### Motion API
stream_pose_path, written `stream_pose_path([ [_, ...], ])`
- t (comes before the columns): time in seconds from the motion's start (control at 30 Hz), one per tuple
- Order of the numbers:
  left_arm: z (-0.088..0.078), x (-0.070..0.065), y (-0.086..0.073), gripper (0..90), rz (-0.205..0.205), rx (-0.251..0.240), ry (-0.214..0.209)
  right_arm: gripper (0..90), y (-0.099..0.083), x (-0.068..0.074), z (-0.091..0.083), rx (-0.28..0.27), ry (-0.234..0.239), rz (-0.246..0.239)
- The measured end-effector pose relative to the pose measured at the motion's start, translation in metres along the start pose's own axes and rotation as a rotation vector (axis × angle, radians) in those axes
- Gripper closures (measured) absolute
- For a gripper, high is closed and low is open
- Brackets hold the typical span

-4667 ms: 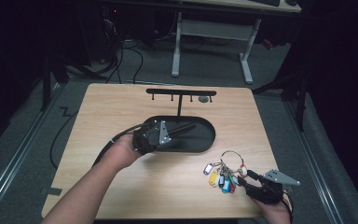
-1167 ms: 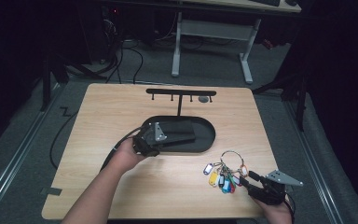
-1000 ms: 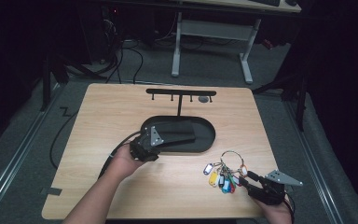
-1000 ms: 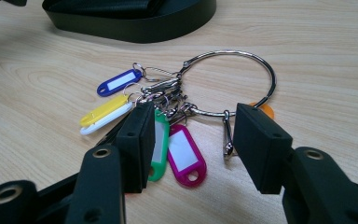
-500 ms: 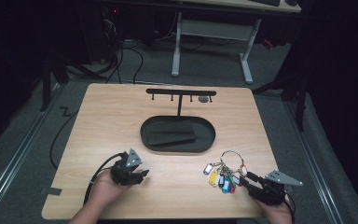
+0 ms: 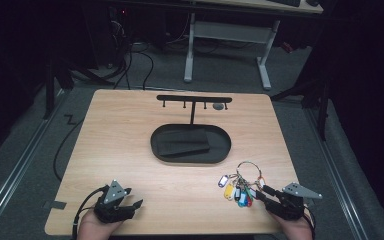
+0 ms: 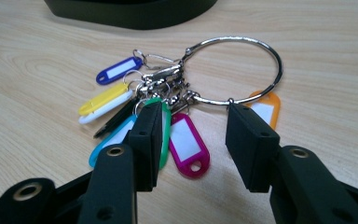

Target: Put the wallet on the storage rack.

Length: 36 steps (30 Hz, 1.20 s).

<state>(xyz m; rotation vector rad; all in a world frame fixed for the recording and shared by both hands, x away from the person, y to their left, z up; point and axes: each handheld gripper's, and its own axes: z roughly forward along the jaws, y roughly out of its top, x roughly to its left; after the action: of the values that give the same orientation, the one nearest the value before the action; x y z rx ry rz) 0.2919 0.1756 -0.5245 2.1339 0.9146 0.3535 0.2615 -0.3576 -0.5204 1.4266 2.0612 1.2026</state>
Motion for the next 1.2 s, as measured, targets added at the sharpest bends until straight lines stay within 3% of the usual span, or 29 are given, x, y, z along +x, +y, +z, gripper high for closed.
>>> stream_pose_path([
  [0.17,-0.006,0.004,-0.002,34.2,0.008,-0.027,0.002,61.0,0.002,0.004,0.0,0.033,-0.029,-0.033],
  [0.3,-0.005,0.007,-0.003,33.5,0.044,-0.024,-0.004,60.9,0.01,0.009,-0.001,0.086,-0.065,-0.045],
  [0.47,-0.007,0.011,-0.001,33.6,0.004,-0.05,-0.03,60.8,0.024,0.018,0.001,0.187,-0.086,-0.107],
  [0.63,-0.009,0.008,0.0,33.8,0.032,-0.051,-0.028,60.8,0.036,0.017,0.003,0.278,-0.097,-0.112],
  [0.8,-0.012,0.008,0.001,34.0,0.031,-0.066,-0.03,60.3,0.052,0.021,0.009,0.328,-0.111,-0.136],
  [0.97,-0.008,0.01,0.0,33.9,0.028,-0.052,-0.041,57.9,0.074,0.028,0.026,0.398,-0.097,-0.163],
  [1.13,-0.006,0.002,0.001,34.1,0.062,-0.049,-0.045,56.6,0.095,0.035,0.057,0.525,-0.097,-0.178],
  [1.2,-0.008,-0.004,0.001,34.2,0.095,-0.046,-0.038,56.2,0.102,0.038,0.067,0.551,-0.099,-0.183],
])
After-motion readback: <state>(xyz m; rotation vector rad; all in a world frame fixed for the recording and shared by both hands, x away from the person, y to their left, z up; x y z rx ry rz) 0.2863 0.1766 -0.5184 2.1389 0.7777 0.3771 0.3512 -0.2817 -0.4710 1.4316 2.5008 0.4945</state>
